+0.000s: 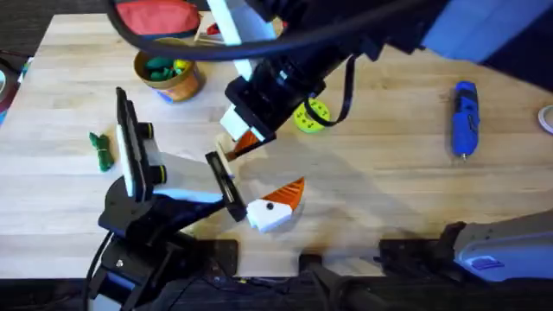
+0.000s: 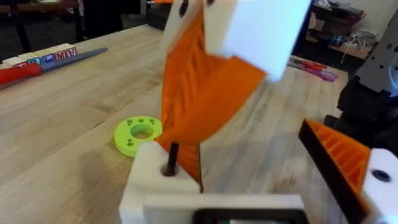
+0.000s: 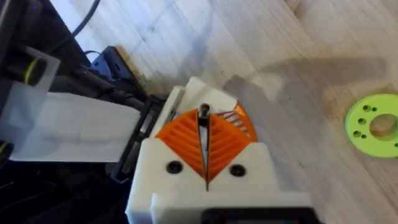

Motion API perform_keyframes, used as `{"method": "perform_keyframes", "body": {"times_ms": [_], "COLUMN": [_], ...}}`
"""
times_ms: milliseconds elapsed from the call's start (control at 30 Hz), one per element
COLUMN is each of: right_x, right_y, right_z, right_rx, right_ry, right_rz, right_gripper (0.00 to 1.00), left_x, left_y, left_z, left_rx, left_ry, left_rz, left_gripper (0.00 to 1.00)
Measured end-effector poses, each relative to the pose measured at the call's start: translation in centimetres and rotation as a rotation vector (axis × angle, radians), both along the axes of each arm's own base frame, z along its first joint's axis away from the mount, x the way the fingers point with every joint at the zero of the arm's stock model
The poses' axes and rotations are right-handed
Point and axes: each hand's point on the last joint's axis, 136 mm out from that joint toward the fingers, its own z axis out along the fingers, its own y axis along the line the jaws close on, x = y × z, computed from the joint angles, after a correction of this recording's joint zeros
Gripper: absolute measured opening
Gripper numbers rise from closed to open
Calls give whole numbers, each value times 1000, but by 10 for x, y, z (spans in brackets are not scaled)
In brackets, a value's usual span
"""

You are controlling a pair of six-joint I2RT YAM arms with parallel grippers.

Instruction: Pick up the gripper from the table and insert it into the empty holder that is missing its gripper. Then pick up a screw, insert it into the mounting hole, and use the screwdriver to tighten it. Finally, clean up the table by picking up the vegetable and placing it into the bucket.

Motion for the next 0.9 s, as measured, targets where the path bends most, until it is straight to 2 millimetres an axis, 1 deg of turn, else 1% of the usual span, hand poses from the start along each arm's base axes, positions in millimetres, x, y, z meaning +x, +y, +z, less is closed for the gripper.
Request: {"method": "perform_keyframes", "body": {"times_ms": [167, 567, 633, 667, 700, 767, 833, 900], "right_x": [0, 1, 1, 1, 1, 1, 1, 1], "right_y": [3, 4, 4, 4, 4, 4, 5, 5], "right_z": [-13, -14, -14, -14, -14, -14, -14, -14], "right_rx": [-29, -32, -30, -30, -29, -29, -28, -27], "right_ry": [22, 24, 25, 25, 25, 25, 24, 26], "right_rz": [4, 4, 2, -1, -1, -2, -2, -5], "right_gripper": [4, 4, 60, 195, 239, 309, 353, 436], "left_x": [0, 0, 0, 0, 0, 0, 0, 0], "left_y": [0, 0, 0, 0, 0, 0, 0, 0], "left_z": [0, 0, 0, 0, 0, 0, 0, 0], "left_rx": [0, 0, 0, 0, 0, 0, 0, 0], "left_ry": [0, 0, 0, 0, 0, 0, 0, 0], "left_rz": [0, 0, 0, 0, 0, 0, 0, 0], "left_gripper": [977, 976, 977, 977, 978, 978, 978, 977]}}
